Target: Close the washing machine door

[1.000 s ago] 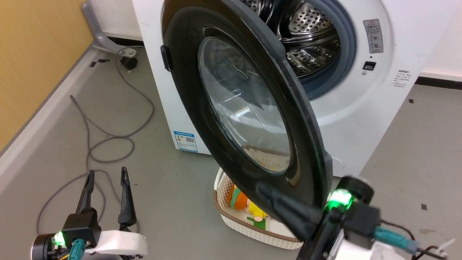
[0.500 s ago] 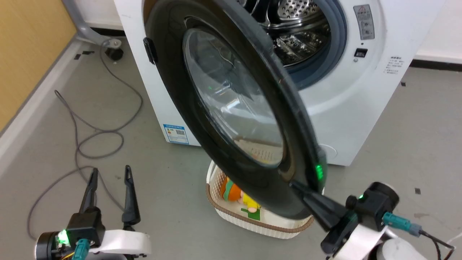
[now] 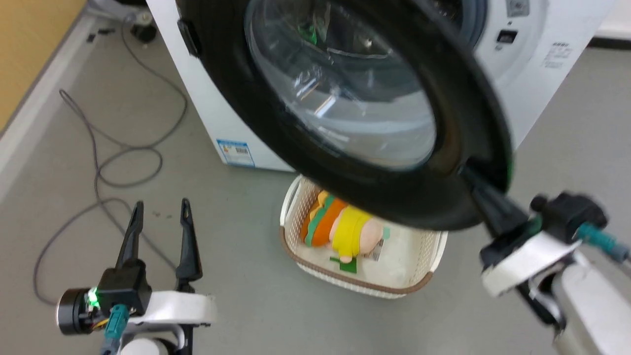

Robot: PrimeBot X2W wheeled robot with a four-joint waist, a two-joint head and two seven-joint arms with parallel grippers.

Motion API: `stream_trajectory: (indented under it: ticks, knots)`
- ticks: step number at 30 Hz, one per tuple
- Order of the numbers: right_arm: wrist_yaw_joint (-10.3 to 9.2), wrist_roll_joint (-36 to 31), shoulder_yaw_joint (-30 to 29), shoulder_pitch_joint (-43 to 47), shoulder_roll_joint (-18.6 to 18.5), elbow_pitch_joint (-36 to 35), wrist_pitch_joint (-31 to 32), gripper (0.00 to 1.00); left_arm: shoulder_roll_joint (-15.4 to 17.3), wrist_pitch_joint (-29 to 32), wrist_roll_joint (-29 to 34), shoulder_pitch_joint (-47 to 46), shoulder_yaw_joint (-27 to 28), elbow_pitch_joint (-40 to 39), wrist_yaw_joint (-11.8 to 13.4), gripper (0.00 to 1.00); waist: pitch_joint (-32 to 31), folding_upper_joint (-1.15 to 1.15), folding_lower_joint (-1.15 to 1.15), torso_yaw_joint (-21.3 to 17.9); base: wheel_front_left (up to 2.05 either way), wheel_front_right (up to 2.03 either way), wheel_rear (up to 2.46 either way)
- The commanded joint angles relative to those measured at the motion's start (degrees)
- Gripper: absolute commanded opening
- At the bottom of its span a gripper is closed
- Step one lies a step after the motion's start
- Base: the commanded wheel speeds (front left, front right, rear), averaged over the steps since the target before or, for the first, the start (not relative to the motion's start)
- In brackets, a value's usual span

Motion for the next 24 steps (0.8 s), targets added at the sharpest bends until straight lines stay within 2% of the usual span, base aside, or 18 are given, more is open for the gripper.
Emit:
stream_trajectory:
  ticks: [1,13,24]
  knots:
    - [-0.09,-0.99,-1.05,-2.14,0.13,0.84,-0.37,0.00,-0.32,-0.25,0.24,-1.43,-0.13,-0.21,-0.21,1.00,1.47,0.00,0.00,0.62,0.00,0.00,0.00]
    - [-0.09,-3.91,-9.29,-15.07,0.17,8.91,-0.51,0.00,-0.96,-0.25,-0.04,-5.54,-0.38,-0.68,-0.60,1.00,7.57,0.00,0.00,2.92,0.00,0.00,0.00]
    - [-0.09,-5.56,-10.53,-25.57,-2.02,22.18,-0.51,0.00,-1.15,-0.25,-0.40,-6.85,-0.76,-0.85,-0.23,1.00,9.41,0.00,0.00,3.88,0.00,0.00,0.00]
